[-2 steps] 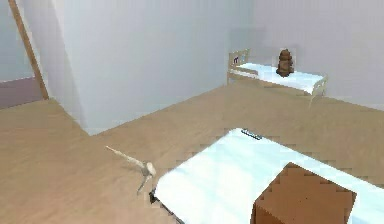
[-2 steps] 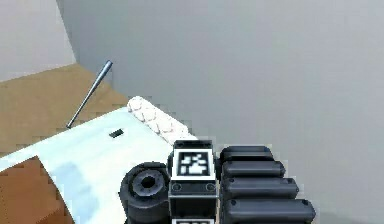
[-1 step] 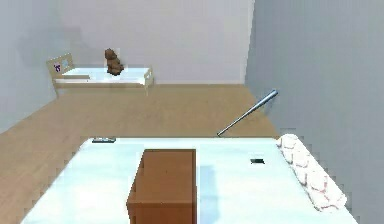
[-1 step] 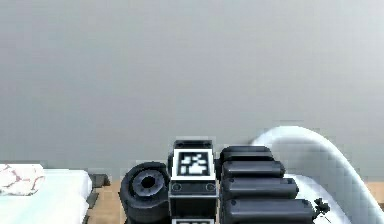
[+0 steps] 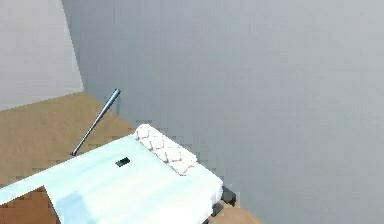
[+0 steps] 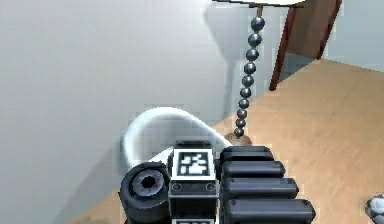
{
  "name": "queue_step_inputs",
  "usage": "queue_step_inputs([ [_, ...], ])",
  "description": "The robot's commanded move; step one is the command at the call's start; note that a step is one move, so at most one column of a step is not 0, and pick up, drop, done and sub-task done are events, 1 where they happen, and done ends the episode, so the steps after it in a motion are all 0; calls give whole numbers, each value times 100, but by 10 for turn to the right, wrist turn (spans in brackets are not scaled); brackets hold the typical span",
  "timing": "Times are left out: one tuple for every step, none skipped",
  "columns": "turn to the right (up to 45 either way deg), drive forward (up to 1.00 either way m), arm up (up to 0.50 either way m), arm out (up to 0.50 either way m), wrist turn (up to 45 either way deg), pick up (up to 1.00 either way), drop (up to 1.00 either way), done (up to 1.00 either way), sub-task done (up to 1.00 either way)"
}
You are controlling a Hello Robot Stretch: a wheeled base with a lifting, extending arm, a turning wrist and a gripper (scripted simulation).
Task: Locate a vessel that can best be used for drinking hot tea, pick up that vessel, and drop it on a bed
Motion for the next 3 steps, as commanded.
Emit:
queue_step_inputs([
  [90,0,0,0,0,0,0,0,0],
  [-450,0,0,0,0,0,0,0,0],
  [-450,0,0,0,0,0,0,0,0],
])
